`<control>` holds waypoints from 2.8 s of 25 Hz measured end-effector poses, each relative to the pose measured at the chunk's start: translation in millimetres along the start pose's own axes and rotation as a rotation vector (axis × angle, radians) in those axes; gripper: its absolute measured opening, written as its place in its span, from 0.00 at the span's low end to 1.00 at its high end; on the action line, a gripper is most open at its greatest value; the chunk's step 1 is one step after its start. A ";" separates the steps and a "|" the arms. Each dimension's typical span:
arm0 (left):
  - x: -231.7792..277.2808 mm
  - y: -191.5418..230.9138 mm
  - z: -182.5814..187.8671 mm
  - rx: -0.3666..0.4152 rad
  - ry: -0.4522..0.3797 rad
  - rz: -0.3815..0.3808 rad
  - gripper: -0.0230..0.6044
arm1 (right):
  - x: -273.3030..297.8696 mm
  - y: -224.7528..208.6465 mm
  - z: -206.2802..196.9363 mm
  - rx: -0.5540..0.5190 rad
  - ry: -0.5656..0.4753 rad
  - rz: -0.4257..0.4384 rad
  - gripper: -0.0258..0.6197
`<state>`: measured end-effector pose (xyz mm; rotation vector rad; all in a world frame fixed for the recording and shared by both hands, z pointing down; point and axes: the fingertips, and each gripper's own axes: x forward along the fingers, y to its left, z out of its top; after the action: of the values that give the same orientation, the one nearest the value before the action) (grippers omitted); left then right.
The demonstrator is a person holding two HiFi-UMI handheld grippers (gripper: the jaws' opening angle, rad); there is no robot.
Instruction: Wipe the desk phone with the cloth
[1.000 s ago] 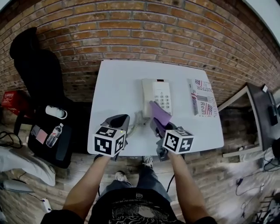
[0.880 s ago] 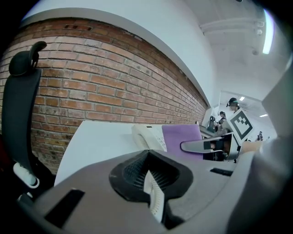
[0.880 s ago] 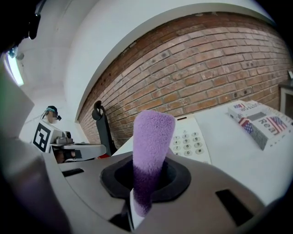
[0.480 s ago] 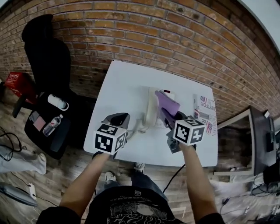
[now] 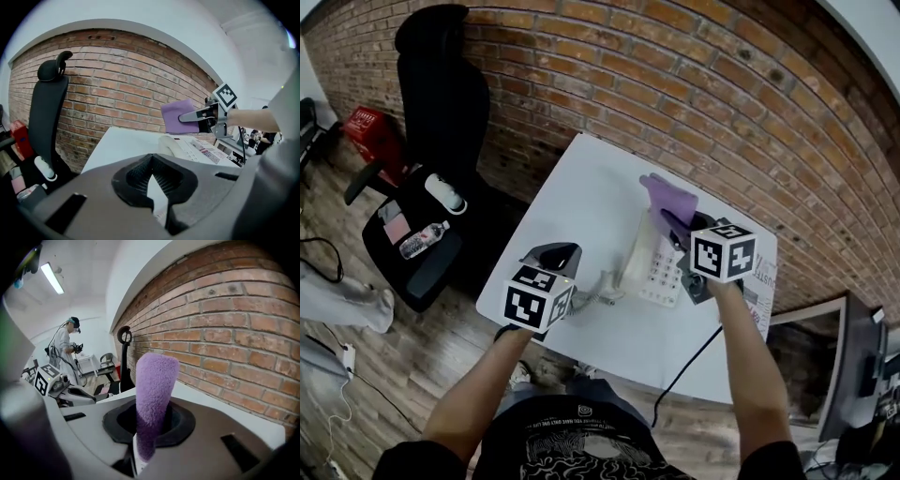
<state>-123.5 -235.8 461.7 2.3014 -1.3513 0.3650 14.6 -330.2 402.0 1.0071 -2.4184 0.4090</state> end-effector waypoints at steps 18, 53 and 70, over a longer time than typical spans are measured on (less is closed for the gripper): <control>-6.4 24.7 0.9 -0.078 -0.039 0.215 0.04 | 106.5 -15.6 -10.7 -0.490 0.398 0.247 0.11; -39.1 40.8 -17.5 0.004 0.022 0.116 0.04 | 90.7 78.3 -99.3 -0.590 0.716 0.349 0.11; -53.6 37.4 -22.4 0.056 0.016 -0.011 0.04 | 65.2 117.5 -136.2 -0.444 0.720 0.290 0.11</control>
<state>-182.3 -199.9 466.6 2.3451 -1.3364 0.4215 -66.9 -227.3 541.2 0.2428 -1.8591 0.2507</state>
